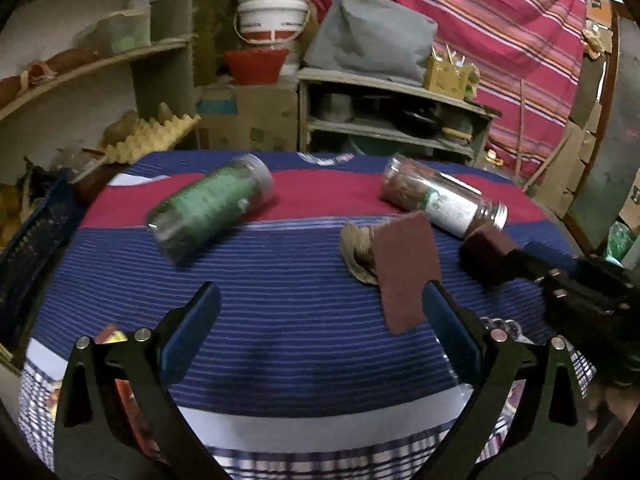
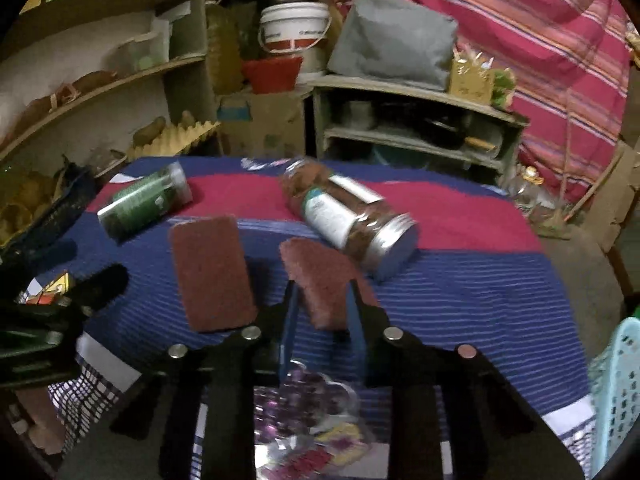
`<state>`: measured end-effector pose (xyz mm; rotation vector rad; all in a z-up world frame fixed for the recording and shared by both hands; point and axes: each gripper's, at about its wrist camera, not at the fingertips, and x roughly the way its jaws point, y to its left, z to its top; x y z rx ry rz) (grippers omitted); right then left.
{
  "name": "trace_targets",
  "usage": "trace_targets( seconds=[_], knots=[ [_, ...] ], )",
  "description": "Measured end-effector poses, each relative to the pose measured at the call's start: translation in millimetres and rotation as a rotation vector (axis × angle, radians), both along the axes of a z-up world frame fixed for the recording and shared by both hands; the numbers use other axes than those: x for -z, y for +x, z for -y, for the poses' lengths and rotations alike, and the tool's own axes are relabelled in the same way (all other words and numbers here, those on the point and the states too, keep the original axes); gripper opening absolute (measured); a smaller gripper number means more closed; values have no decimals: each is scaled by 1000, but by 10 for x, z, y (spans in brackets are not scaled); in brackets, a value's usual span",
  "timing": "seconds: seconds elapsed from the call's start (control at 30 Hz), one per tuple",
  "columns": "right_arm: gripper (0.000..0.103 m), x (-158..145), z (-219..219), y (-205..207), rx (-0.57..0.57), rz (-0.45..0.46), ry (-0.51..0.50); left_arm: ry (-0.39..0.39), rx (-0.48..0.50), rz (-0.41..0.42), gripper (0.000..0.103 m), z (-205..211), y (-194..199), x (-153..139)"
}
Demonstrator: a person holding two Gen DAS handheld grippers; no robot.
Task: Collect trash
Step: 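Grasp a brown scouring pad with the right tool while the left tool grasps the other pad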
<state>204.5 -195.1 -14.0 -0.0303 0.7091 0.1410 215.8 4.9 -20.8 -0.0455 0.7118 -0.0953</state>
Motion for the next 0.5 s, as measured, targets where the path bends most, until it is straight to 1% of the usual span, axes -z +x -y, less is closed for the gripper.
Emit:
trace_targets(
  seconds=[0.1,0.2,0.33,0.43,0.5],
  knots=[
    [24,-38,234,-59,39,13,7,-12,9,-20,97,111,83,48],
    [24,8,463,-61,82,-1,13,-11,10,-38,97,270,197,92],
    [24,131,764,6,121,-28,67,28,11,-68,97,567,361,151],
    [25,174,812,39,122,-33,66,50,6,-105,97,701,458,230],
    [29,173,804,35,121,-23,48,66,0,-129,97,752,528,292]
  ],
)
